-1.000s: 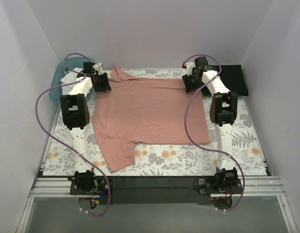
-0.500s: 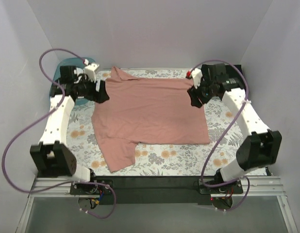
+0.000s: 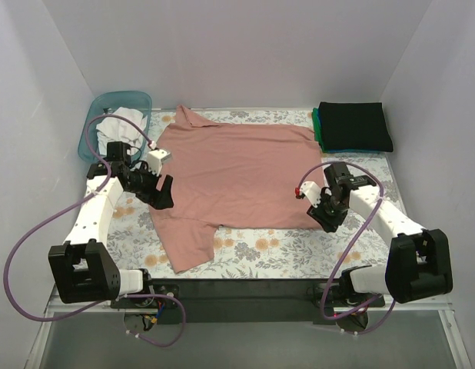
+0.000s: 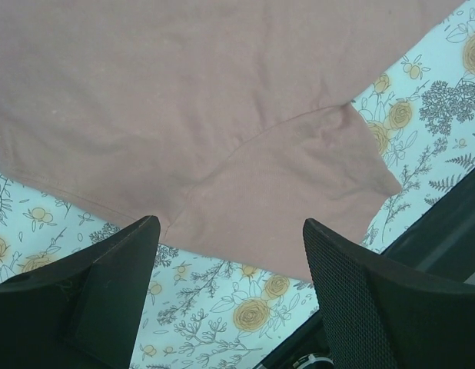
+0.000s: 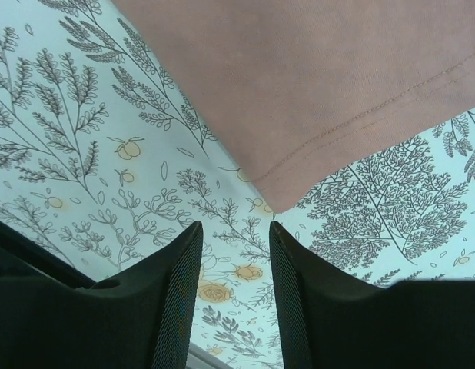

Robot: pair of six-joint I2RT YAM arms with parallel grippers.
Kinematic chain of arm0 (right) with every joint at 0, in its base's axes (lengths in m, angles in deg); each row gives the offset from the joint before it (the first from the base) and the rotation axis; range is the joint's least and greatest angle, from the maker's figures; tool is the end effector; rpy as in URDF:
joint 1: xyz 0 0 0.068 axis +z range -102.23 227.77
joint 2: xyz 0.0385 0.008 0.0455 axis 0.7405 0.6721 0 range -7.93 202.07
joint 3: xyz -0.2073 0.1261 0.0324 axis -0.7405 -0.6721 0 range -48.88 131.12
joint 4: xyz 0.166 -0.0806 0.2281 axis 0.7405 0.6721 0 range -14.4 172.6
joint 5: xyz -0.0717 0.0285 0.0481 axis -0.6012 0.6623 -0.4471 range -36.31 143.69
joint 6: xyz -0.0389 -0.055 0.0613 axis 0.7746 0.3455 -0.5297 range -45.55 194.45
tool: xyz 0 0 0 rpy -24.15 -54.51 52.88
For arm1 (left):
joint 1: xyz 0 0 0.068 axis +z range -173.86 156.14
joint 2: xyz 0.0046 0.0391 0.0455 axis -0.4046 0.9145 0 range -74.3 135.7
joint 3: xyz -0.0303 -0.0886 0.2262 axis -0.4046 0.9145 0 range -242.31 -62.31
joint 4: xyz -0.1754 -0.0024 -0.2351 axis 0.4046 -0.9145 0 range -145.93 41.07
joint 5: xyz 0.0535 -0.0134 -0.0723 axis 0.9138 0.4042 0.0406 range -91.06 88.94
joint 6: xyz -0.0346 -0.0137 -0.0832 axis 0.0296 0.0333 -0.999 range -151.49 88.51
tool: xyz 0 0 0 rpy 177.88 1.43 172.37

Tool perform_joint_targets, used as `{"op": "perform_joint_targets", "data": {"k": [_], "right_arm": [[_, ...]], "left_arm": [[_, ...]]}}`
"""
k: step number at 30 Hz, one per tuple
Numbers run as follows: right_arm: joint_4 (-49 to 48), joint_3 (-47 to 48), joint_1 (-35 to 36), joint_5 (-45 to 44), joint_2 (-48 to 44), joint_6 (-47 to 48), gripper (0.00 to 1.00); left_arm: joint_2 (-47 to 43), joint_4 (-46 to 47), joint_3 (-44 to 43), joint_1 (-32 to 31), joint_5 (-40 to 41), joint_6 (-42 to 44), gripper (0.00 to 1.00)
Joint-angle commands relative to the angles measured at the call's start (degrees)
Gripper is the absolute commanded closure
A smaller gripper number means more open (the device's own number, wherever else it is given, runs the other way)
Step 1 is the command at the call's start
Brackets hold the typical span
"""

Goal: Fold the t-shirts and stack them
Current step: Flatten the tshirt out

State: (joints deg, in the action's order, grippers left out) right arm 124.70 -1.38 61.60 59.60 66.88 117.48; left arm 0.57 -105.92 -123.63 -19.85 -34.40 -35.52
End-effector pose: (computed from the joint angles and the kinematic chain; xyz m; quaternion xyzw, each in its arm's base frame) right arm 0.2604 0.0727 0.1148 -0.4774 0.8692 0.0197 0.1273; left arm 0.2936 -0.0244 0.1993 -0.0179 0.9453 -0.2827 0.1619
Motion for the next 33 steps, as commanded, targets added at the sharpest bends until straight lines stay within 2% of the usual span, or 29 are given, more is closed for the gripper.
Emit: {"op": "perform_joint_targets", "data": {"k": [1,14,19,22,23,25,26,29,33], "right_arm": [[-5.0,-2.2,0.4,-2.1,-0.8,2.1,0.53],[-11.3,-5.8,3.8,-5.1,2.4,1.4,0.52],[-14.4,-9.2,3.9,-8.0,3.5,3.1,0.54],[-15.2,-10.3,3.9,-8.5,4.1,3.2,0.63],[-15.4,-10.4,3.9,-8.6,4.2,3.2,0.71],[-15.4,-9.9,3.8,-8.7,4.1,2.9,0.78],[-15.4,-9.8,3.9,-8.9,4.1,2.6,0.86],[-15.4,-9.2,3.9,-9.5,4.6,2.3,0.99],[-15.3,-8.8,3.9,-10.1,4.6,2.2,0.99]], "left_arm": [[-1.7,-0.1,1.5,0.4,0.2,2.4,0.26],[-0.6,1.7,4.0,0.4,1.7,3.0,0.27],[-2.2,2.8,6.8,0.4,2.8,7.0,0.28],[-4.1,2.2,9.7,0.4,3.1,12.0,0.30],[-4.5,2.4,10.5,0.4,3.6,13.1,0.31],[-5.4,2.5,12.5,0.4,4.0,16.2,0.34],[-5.8,2.8,13.3,0.4,4.1,17.0,0.34],[-7.1,5.4,16.8,0.2,3.9,19.8,0.36],[-7.5,8.3,18.3,-1.4,4.3,19.9,0.38]]}}
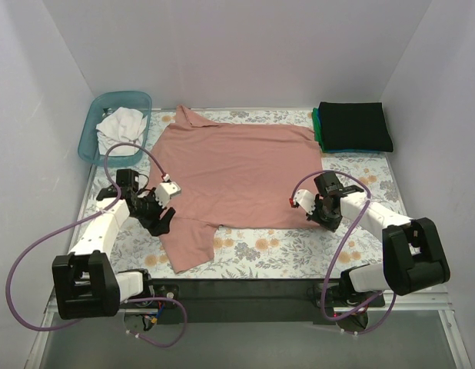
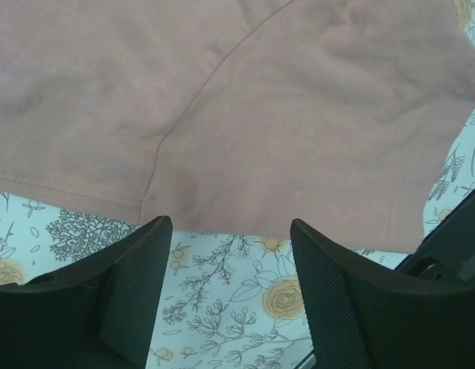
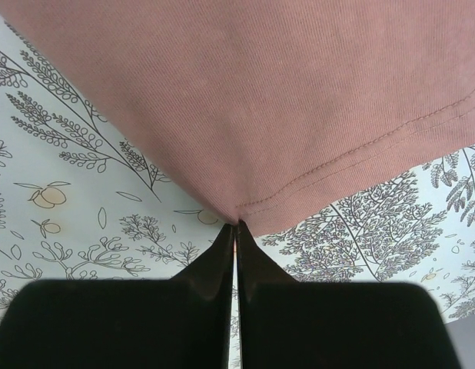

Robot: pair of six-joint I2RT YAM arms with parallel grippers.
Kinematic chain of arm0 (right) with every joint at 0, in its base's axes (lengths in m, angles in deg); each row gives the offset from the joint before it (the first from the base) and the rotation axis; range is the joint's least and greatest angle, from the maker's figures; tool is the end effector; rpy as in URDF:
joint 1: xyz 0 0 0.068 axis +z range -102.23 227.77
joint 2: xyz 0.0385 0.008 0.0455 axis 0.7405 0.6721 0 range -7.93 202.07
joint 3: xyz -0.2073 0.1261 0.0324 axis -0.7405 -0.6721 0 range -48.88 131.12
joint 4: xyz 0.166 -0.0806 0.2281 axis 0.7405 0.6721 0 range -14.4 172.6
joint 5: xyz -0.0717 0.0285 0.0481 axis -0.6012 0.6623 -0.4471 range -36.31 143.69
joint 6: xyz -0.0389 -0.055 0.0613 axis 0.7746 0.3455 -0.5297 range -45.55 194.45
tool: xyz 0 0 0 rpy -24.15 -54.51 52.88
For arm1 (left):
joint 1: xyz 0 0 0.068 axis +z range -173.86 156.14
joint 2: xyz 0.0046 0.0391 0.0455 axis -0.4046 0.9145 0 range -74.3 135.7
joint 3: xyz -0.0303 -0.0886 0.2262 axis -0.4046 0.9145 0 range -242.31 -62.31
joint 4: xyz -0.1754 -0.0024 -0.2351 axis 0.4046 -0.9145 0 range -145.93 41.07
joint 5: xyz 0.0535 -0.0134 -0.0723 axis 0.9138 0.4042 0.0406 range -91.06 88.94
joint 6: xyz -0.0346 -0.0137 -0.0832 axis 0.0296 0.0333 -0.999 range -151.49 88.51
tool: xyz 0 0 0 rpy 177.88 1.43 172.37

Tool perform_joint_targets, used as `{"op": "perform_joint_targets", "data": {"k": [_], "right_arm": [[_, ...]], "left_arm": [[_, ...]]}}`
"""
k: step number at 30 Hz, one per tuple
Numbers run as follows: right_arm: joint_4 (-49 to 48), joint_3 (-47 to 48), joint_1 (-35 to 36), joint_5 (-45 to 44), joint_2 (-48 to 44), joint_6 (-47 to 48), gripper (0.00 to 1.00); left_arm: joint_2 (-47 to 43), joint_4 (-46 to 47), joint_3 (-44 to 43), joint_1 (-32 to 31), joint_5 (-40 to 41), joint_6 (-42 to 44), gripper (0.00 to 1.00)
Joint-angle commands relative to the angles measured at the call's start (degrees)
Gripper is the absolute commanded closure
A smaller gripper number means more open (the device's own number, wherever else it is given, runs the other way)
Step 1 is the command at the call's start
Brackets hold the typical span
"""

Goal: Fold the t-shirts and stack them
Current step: Flatten the tshirt out, then fold the tshirt

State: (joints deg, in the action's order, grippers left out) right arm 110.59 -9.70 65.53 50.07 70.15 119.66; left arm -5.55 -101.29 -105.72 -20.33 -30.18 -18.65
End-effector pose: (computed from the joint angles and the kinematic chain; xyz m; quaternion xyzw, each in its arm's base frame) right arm 0.2581 0.0772 0.0657 -0.5130 0.8463 -0.0636 0.1287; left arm 0.2455 -0.0247 0.1254 0.1049 0.9570 -0.2326 0.1383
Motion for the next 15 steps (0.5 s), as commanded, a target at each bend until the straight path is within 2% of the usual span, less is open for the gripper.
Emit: {"op": "perform_joint_targets", "data": {"k": [1,13,15], "right_arm": [[-1.1,-0.3,0.0,-0.5,1.1,0.0,0.99],[-0.4,1.7,0.0,-0.2,0.9,0.0,0.99],[-0.4,1.6,0.0,-0.2,0.9,0.1,0.99]], "left_arm": [[-1.6,3.7,0.6,-1.4,0.6,3.2,0.39],[-3.2,13.2,12.6,-10.0,12.4,3.5,0.48],[-3.0,14.6,14.4,-10.8,14.6,3.5,0.52]]}}
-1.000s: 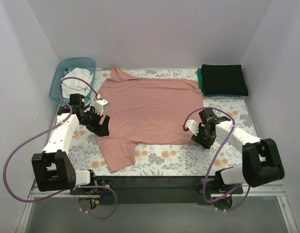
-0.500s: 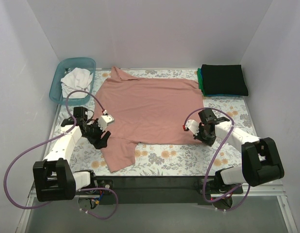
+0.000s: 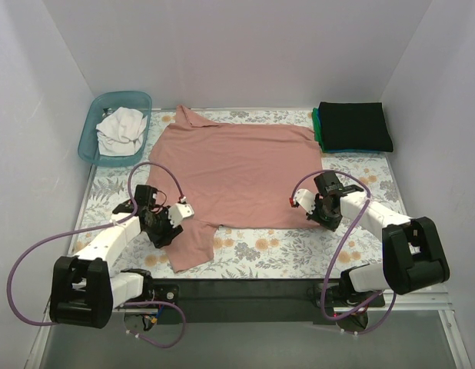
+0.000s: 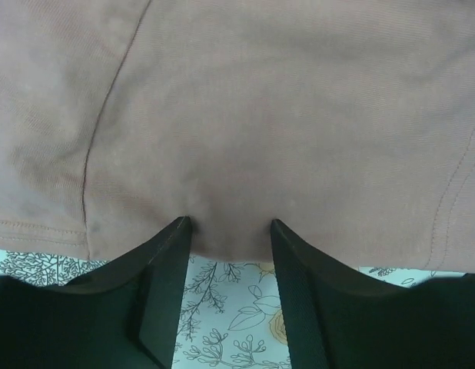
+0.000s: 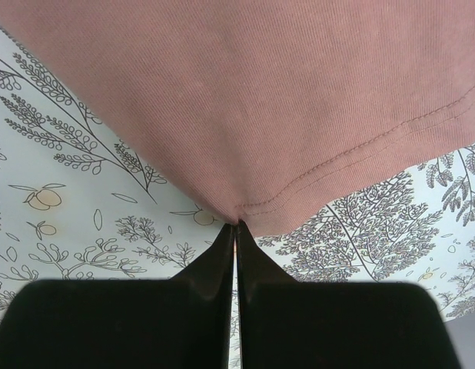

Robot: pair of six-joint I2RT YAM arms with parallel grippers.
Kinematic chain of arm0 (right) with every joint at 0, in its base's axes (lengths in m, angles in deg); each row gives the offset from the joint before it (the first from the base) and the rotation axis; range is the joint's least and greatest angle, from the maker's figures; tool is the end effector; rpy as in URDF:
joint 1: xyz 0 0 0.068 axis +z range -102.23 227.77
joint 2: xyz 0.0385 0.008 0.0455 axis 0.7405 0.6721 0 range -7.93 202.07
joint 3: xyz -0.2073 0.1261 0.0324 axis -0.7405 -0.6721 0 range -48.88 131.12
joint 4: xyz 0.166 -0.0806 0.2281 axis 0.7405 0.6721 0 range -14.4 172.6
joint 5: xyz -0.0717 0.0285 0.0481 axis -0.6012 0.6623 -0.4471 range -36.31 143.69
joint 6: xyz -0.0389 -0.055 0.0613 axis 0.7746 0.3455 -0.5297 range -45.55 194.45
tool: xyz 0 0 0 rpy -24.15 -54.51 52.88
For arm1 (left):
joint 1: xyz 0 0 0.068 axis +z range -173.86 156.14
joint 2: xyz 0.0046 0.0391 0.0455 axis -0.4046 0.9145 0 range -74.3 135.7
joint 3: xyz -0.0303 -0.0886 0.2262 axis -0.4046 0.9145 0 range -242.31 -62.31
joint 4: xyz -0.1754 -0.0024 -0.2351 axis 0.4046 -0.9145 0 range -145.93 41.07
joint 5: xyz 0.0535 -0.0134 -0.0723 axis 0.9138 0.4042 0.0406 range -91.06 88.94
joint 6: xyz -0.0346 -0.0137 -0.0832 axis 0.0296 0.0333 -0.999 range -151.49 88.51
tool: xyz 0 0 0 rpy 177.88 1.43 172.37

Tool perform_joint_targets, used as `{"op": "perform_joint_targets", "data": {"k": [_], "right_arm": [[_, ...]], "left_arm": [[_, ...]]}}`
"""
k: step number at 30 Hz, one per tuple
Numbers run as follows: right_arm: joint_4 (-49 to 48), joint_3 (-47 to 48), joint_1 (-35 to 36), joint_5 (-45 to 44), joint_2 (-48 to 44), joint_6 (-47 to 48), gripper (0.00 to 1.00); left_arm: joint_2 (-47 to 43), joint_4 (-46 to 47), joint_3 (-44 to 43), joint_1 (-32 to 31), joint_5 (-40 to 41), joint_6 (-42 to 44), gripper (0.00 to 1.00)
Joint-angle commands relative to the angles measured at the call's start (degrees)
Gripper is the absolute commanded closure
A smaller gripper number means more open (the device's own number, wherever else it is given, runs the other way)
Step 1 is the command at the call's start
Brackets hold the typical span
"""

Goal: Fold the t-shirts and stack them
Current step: Fold the tshirt

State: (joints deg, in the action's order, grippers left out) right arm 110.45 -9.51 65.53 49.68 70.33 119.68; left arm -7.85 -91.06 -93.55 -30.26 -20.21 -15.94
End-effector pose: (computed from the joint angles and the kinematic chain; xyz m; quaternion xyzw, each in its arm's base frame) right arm 0.2593 0.0770 0.0660 -0.5126 0.8462 -0.0672 0.1291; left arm 0.2173 -0.0513 0.0697 0.2046 0.9586 -0.1561 0.1216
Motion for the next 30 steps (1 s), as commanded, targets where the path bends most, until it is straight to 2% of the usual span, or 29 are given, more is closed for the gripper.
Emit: {"op": "perform_joint_targets", "data": {"k": [1,6,7,11,15,21,30], "right_arm": [[-0.2,1.4,0.0,0.2,0.8,0.0,0.99],[-0.2,1.2,0.0,0.0,0.3,0.1,0.99],[0.0,1.1,0.0,0.0,0.1,0.0,0.99],[0.8,1.1,-0.1,-0.2,-2.1,0.1,0.99],[3.1,0.7,0.0,-0.9,-7.1,0.4,0.99],[5.7,-0.9,-0.1,-1.6,-15.0,0.4,0.99],[12.5,2.0,-0.2,-3.9,-24.4,2.1,0.99]], "left_arm": [[-0.8,4.6,2.6,-1.2,5.2,1.1,0.57],[-2.5,2.6,3.7,-1.9,6.8,1.1,0.74],[-2.7,1.5,3.1,-1.9,6.5,0.7,0.83],[-4.8,-4.6,-1.0,-1.9,3.6,-2.0,0.99],[-7.5,-12.5,-6.5,-1.9,1.3,-4.1,1.00],[-10.5,-18.0,-11.8,-1.9,0.6,-6.6,1.00],[-13.9,-29.2,-19.9,-1.9,-1.7,-6.9,1.00]]}}
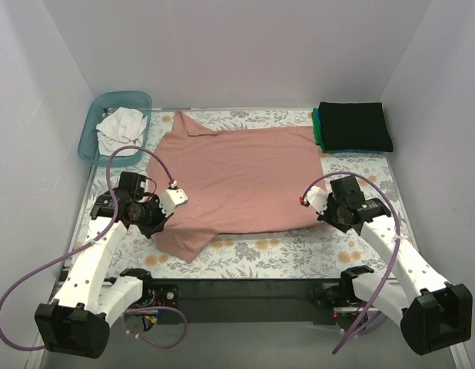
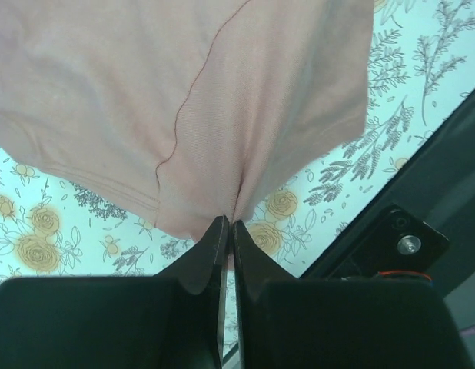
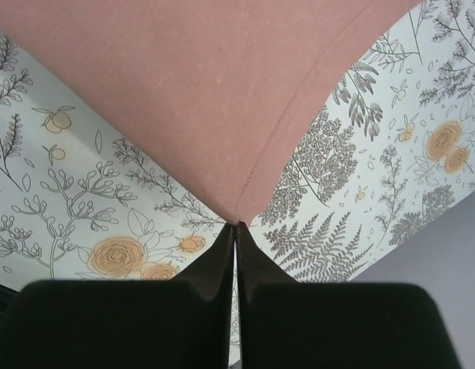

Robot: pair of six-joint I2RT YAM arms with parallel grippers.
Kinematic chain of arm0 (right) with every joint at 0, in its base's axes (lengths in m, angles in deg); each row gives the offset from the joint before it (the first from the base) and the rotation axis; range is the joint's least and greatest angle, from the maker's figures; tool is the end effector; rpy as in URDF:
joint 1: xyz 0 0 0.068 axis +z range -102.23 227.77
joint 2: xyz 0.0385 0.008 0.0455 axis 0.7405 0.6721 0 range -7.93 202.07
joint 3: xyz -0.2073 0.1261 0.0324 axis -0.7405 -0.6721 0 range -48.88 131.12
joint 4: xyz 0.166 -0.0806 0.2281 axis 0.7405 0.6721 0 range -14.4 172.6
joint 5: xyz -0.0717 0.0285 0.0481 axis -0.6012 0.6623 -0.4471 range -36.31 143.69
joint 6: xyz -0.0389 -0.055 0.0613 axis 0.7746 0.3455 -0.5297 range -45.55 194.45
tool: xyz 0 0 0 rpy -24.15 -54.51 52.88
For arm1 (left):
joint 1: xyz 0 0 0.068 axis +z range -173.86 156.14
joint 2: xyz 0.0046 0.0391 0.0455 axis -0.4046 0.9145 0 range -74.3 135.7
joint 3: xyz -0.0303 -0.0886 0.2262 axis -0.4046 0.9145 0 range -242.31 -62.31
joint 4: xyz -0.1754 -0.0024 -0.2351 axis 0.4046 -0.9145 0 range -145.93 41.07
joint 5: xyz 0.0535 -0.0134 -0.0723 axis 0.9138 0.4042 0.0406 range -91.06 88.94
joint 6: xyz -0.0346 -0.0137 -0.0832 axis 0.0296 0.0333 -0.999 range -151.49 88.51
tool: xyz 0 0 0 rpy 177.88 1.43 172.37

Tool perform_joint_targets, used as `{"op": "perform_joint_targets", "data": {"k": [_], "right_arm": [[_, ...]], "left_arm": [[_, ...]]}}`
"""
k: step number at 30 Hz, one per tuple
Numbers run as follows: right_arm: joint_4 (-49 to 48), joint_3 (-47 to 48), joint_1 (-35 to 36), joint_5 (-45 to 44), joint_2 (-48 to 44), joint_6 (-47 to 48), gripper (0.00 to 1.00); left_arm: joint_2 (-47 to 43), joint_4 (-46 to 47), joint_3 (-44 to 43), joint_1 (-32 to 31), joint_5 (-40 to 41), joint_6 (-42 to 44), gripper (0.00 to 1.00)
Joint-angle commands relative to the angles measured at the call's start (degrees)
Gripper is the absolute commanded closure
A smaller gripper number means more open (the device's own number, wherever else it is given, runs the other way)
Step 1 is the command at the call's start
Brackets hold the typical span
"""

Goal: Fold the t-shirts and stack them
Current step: Fold the tshirt

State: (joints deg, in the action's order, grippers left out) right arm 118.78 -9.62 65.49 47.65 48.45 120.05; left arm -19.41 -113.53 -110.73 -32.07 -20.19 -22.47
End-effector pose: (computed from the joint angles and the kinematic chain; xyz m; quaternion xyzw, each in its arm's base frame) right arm 0.2417 0.0681 0.1497 -0.4951 0.8287 -0.1111 0.2362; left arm 0.2117 -0.0576 0.1910 0.1727 0.9576 -0.1627 0.1634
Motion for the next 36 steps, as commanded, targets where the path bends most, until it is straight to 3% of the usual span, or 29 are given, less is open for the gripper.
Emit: {"op": "perform_joint_targets", "data": {"k": [1,9,25,36], "right_arm": [[5.2,2.2,-0.1,-1.9,-3.7,1.9,0.99],[7.2,4.5,-0.2,-1.9,-4.3,2.9,0.99],[0.3,19.2,-6.7,3.7,21.3,9.6,0.99],[-4.3,24.6,-7.9,4.5,35.1,11.0,0.99]], "left_arm": [[-3.1,-7.2,-2.8,-0.1,-1.5,-0.3,1.00],[-1.3,-8.4,-5.5,-0.1,-0.6,-1.8,1.00],[27.4,5.5,-22.9,3.2,-0.3,-2.8,1.00],[38.9,7.4,-29.1,5.9,-2.1,-3.0,1.00]]}}
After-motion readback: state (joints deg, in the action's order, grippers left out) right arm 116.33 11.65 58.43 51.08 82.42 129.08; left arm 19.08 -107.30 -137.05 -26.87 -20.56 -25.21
